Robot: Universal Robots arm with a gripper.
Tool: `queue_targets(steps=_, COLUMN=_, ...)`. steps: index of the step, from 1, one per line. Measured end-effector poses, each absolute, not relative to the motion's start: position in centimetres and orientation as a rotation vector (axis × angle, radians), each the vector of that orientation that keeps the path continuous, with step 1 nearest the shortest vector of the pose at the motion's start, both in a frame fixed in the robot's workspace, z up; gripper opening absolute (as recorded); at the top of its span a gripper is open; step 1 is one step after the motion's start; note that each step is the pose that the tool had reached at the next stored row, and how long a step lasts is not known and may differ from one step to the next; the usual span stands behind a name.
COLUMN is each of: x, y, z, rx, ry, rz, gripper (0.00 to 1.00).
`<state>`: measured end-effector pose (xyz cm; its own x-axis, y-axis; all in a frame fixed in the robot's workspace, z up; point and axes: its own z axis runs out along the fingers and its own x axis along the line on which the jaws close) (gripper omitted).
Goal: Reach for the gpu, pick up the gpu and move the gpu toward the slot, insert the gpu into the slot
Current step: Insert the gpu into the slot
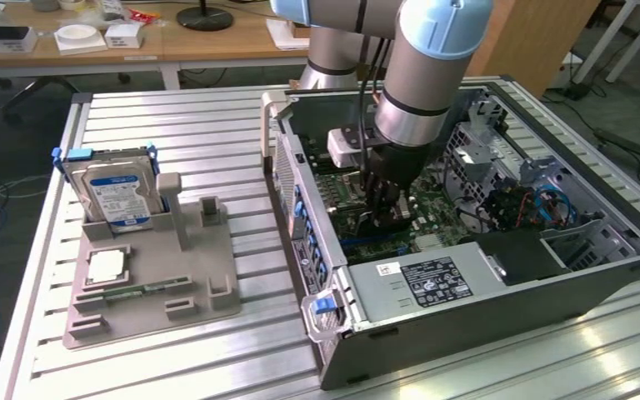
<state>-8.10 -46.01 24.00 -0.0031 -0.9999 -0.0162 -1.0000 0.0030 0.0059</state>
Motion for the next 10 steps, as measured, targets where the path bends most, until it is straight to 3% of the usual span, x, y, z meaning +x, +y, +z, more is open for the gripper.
queue_targets(steps=10, x=-8.10, y=-46.01, z=23.95, rx=-2.213, ry=2.220, rz=0.025, gripper=0.26)
